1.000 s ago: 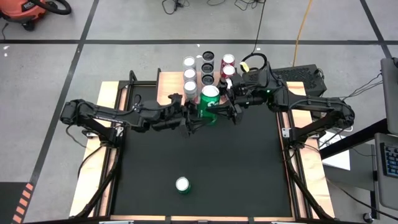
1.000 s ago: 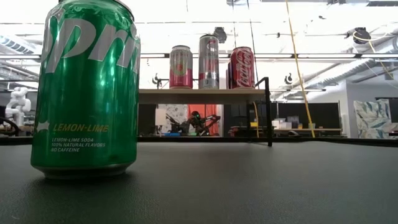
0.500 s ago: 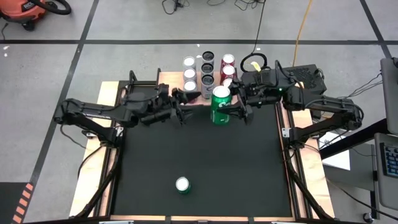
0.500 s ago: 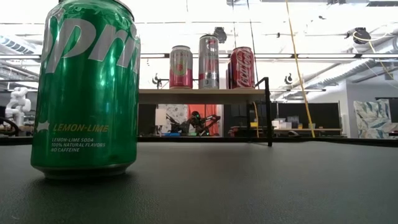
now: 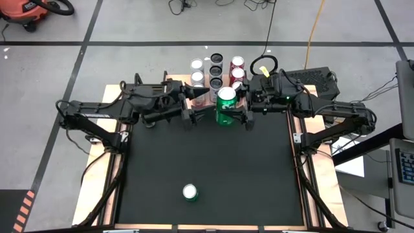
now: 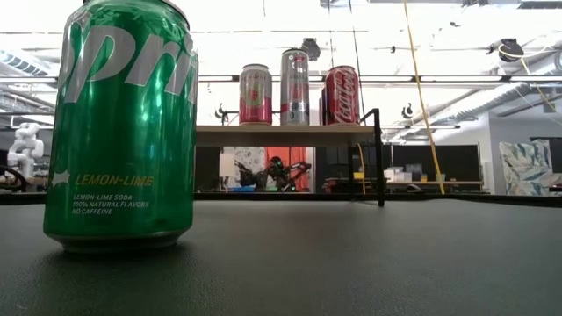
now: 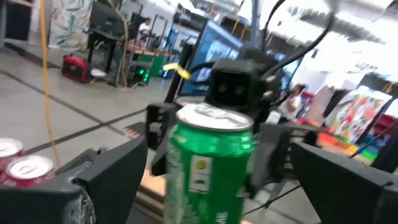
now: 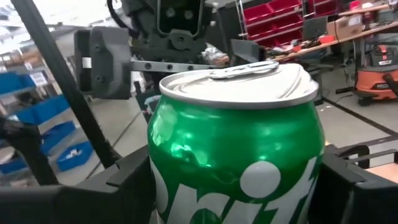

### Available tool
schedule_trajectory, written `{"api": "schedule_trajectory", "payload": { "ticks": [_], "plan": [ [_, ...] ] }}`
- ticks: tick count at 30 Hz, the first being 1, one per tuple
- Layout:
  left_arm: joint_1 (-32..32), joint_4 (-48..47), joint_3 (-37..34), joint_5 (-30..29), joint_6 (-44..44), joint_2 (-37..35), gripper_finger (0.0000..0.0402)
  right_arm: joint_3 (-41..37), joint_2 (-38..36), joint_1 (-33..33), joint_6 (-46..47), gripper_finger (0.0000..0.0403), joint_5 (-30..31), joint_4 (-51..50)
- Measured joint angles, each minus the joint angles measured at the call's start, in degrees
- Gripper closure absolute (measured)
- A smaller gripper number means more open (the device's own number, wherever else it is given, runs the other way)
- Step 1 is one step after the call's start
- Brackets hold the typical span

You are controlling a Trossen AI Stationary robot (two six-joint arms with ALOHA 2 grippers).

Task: Place canned beverage on shelf
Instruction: Put the middle green soda can on the shelf

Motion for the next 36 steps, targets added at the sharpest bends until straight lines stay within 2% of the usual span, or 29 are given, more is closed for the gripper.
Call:
{"api": "schedule_trajectory", "payload": {
  "ticks": [9,12,19,26,36],
  "plan": [
    [2.8,-1.5,0.0,0.9,-1.4,3.1,0.0004,0.0,0.3,0.1,-3.5,0.0121,6.1,-5.5],
    [3.4,-2.5,-0.1,1.3,-1.5,4.6,0.0004,0.0,0.3,0.1,-4.3,0.0121,6.0,-5.8],
    [5.3,0.5,-0.1,7.6,-1.6,7.2,0.0004,0.0,0.6,0.1,-5.4,0.0121,5.8,-7.4],
    [6.2,1.4,-0.1,8.3,-4.4,8.6,0.0004,0.0,1.0,0.1,-6.2,0.012,5.8,-8.4],
    [6.0,2.6,-0.1,7.8,-2.4,9.7,0.0014,0.0,2.2,0.1,-6.8,0.012,5.8,-8.7]
  ]
}}
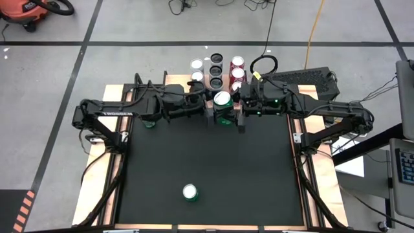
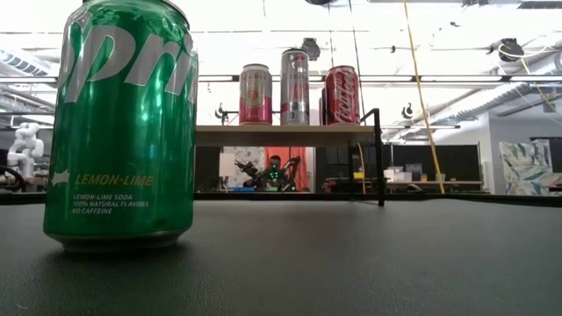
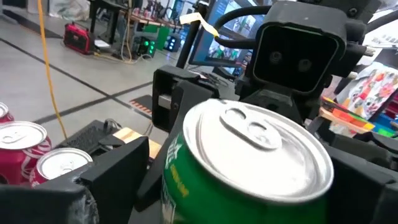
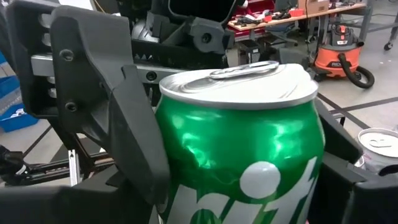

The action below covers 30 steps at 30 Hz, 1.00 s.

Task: Place canned beverage on shelf
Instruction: Put the middle green soda can on the shelf

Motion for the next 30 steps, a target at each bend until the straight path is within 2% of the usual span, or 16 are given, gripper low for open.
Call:
{"api": "schedule_trajectory", "payload": {
  "ticks": [8,16,23,30],
  "plan": [
    [-0.8,1.4,0.0,-1.4,5.2,0.5,0.007,0.0,0.2,0.0,0.2,0.0119,0.0,-0.5],
    [-0.8,1.4,0.0,-1.2,5.6,0.5,0.0098,0.0,0.2,0.0,0.3,0.0119,0.0,-0.5],
    [-0.8,1.4,0.0,-1.2,5.4,0.5,0.0103,0.0,0.2,0.0,0.7,0.0117,-0.3,-0.5],
    [-0.8,1.3,0.0,0.8,3.3,0.5,0.0105,0.0,-0.3,-0.1,4.4,0.0084,-3.8,-2.3]
  ]
}}
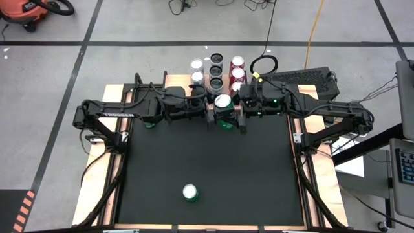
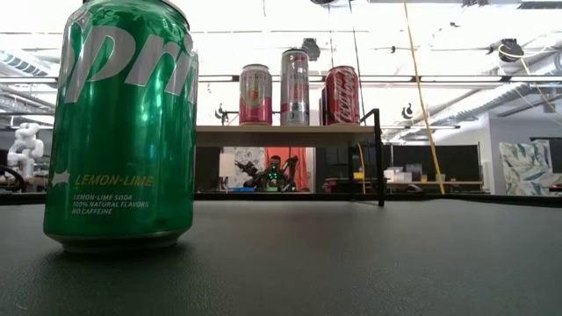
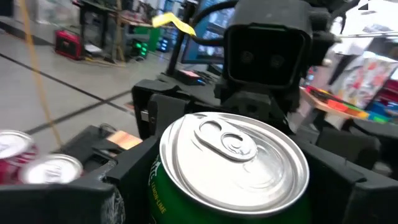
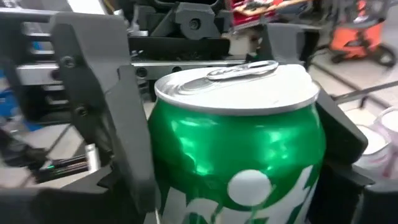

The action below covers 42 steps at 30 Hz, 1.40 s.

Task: Place canned beverage on shelf
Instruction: Put the middle green soda can on the shelf

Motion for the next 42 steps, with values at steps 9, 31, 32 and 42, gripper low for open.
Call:
{"api": "schedule_trajectory", "payload": {
  "ticks": [9,31,32,42],
  "plan": [
    [-0.1,0.5,-0.1,2.4,-1.0,0.0,0.0106,0.1,-0.3,-0.4,5.1,0.0065,-8.9,-2.2],
    [-0.4,3.2,-0.1,5.9,-2.4,-0.1,0.0106,0.1,-3.3,-3.4,9.2,0.0057,-21.2,-7.1],
    [-0.4,3.4,-0.1,5.9,-2.4,-0.2,0.0106,0.1,-3.7,-3.5,9.6,0.0054,-21.3,-7.7],
    [-0.4,4.1,0.0,9.8,-2.2,-1.0,0.0106,0.1,-5.9,-3.5,11.5,0.0041,-26.8,-11.7]
  ]
}}
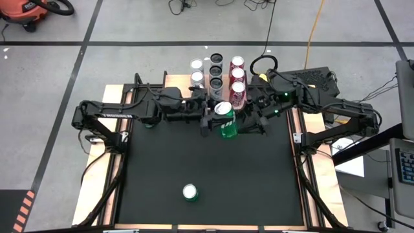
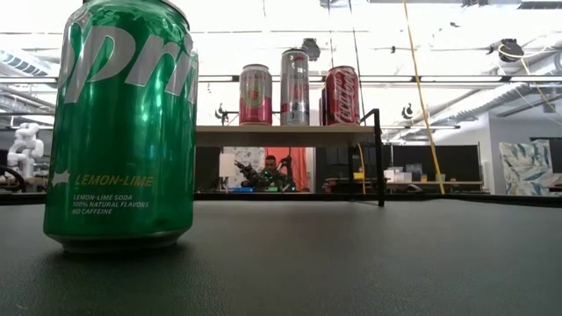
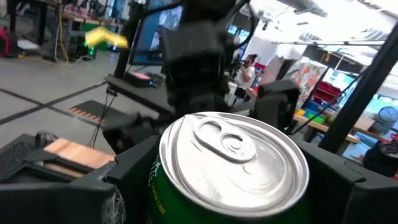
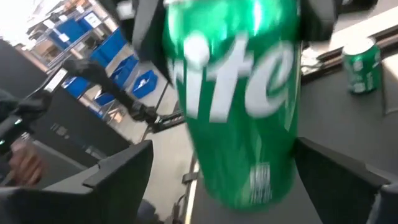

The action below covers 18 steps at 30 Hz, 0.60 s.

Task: Place canned beverage on shelf
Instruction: Put the middle green soda can on the shelf

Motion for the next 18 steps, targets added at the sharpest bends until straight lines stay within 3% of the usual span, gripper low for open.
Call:
{"api": "schedule_trajectory", "payload": {
  "ticks": [7,14,18],
  "plan": [
    [0.7,-0.1,0.1,1.6,2.7,-4.1,0.0106,-0.1,-2.4,0.3,0.1,0.0041,-2.9,-1.3],
    [3.0,-0.1,0.1,8.8,4.4,-9.3,0.0106,-0.1,-2.1,0.2,2.9,0.0041,3.0,0.4],
    [4.4,0.2,0.1,13.0,4.3,-11.6,0.0106,-0.1,-0.4,1.1,5.1,0.0041,5.3,7.9]
  ]
}}
